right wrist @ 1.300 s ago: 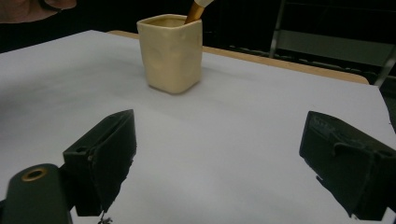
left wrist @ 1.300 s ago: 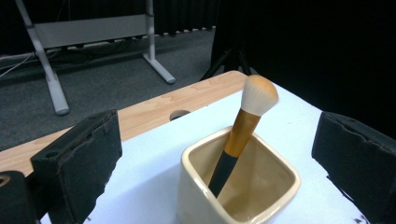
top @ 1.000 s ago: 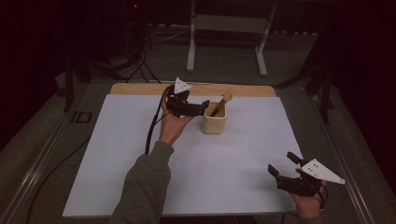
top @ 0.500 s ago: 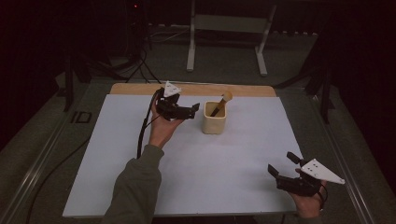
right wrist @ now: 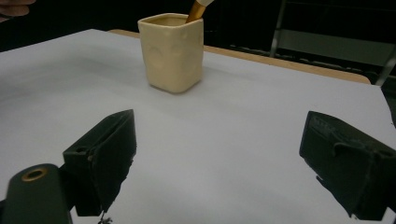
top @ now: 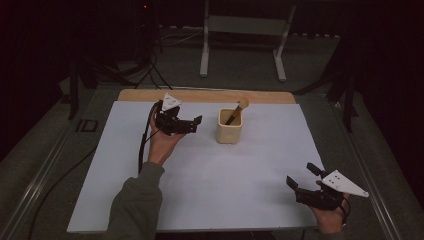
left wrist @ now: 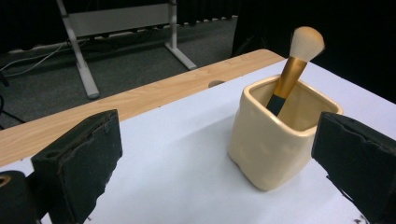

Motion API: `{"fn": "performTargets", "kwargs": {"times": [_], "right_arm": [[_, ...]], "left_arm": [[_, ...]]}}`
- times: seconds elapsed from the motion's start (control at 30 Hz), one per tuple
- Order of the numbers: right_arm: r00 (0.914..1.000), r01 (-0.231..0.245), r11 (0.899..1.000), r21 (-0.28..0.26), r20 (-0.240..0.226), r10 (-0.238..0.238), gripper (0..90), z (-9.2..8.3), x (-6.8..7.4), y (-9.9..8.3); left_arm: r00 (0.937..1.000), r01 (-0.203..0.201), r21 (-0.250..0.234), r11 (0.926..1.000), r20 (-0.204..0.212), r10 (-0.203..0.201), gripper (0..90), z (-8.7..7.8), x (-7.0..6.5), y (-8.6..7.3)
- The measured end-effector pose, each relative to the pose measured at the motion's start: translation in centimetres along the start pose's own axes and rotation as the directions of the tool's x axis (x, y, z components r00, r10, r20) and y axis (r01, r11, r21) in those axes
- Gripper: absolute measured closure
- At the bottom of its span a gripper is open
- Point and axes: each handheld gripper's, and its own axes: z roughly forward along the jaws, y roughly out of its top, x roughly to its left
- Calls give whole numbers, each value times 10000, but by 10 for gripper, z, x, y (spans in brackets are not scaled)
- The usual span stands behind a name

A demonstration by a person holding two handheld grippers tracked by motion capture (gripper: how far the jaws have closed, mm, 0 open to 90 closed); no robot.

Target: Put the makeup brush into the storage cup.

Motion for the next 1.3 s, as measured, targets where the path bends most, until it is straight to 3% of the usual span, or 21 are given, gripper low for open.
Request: {"fn": "performTargets", "kwargs": {"times": [0.17,0.57,1.3], "right_arm": [[10000,22,10000,3,-19,-22,109,1,1,0],[10000,13,10000,18,-11,-13,109,1,1,0],[10000,-3,10000,36,5,3,108,2,0,0]], "left_arm": [[10000,77,-169,9998,15,-77,27,-12,4,-5],[9998,-189,-333,9993,-70,187,27,-37,9,-17],[9977,-380,-504,9980,-575,350,28,-79,27,-37]]}}
